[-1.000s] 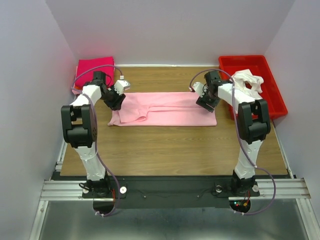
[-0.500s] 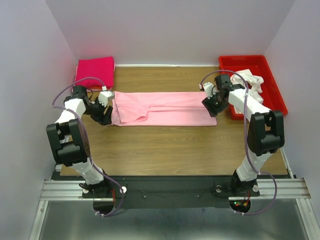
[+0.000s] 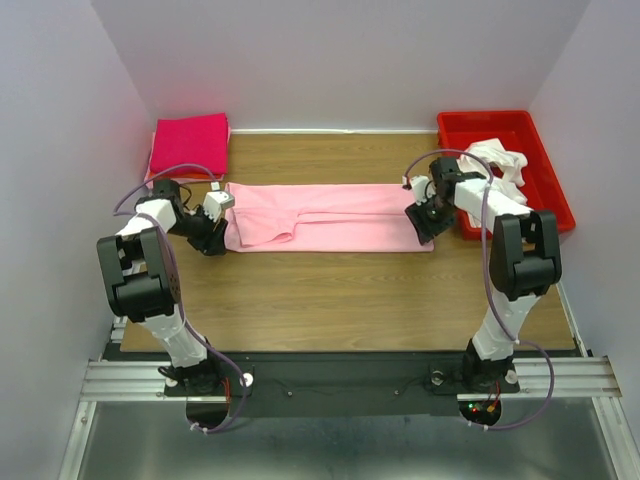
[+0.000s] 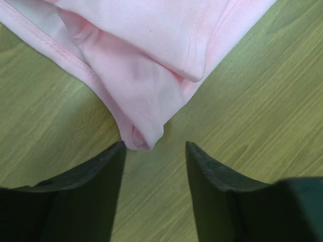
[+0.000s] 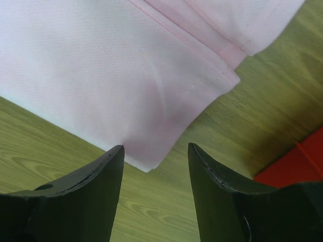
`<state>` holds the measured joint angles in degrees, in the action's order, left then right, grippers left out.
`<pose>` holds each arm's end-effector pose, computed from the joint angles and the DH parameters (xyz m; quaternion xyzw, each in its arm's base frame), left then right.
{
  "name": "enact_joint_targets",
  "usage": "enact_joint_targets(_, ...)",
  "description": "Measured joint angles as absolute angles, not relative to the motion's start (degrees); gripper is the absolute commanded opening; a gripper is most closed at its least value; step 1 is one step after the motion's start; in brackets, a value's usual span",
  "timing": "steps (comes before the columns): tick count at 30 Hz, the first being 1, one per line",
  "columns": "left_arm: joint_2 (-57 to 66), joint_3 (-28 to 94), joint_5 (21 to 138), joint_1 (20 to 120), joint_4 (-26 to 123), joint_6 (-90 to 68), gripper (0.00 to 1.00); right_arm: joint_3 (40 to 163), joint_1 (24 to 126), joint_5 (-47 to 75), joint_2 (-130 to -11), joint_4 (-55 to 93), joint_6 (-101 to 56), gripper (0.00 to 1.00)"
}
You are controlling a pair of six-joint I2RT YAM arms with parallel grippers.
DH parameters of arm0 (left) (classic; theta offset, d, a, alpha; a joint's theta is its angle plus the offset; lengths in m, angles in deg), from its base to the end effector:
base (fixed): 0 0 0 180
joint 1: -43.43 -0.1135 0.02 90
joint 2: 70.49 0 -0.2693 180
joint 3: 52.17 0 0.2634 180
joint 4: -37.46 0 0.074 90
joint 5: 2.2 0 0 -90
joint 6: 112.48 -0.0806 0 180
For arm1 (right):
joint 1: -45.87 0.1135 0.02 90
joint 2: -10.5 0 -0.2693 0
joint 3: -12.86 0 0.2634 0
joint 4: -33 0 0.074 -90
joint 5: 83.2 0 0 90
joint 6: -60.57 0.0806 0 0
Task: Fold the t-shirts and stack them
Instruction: Fold the tshirt
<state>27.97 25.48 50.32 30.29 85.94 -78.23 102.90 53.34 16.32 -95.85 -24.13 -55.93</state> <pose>0.3565 0.0329 0.1572 0.3923 0.8469 -0.1644 0.3191 0.3873 0.0642 0.1508 -0.2995 0.9397 0.0573 0.1551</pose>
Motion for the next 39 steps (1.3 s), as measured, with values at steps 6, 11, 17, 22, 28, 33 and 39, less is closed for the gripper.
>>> enact_joint_targets(6, 31.1, 25.5, 50.3, 30.3, 85.8, -79.0, 0.04, 102.9, 53.3, 15.7, -99.8, -24.0, -56.1, 0.40)
enact_joint_targets(11, 31.3, 25.5, 50.6, 30.3, 86.3, -80.1, 0.00, 102.9, 53.3, 14.7, -99.8, -23.8, -56.2, 0.24)
enact_joint_targets(17, 30.3, 22.4, 52.1, 29.8, 87.2, -82.6, 0.00, 101.6, 53.3, 13.5, -99.3, -23.1, -56.7, 0.08)
enact_joint_targets(22, 27.0, 18.7, 53.8, 28.9, 89.1, -85.0, 0.00, 96.8, 53.3, 13.1, -95.5, -22.8, -58.1, 0.16)
enact_joint_targets(28, 23.5, 16.0, 56.4, 28.6, 92.6, -87.6, 0.41, 94.0, 53.4, 13.4, -92.8, -28.2, -60.6, 0.59)
enact_joint_targets(33, 16.3, 16.8, 55.1, 27.2, 98.5, -90.8, 0.48, 100.3, 53.1, 16.9, -89.8, -34.4, -60.1, 0.57)
enact_joint_targets(39, 9.2, 20.3, 48.7, 27.0, 101.8, -90.4, 0.49, 113.8, 53.6, 29.2, -87.6, -34.8, -53.3, 0.54)
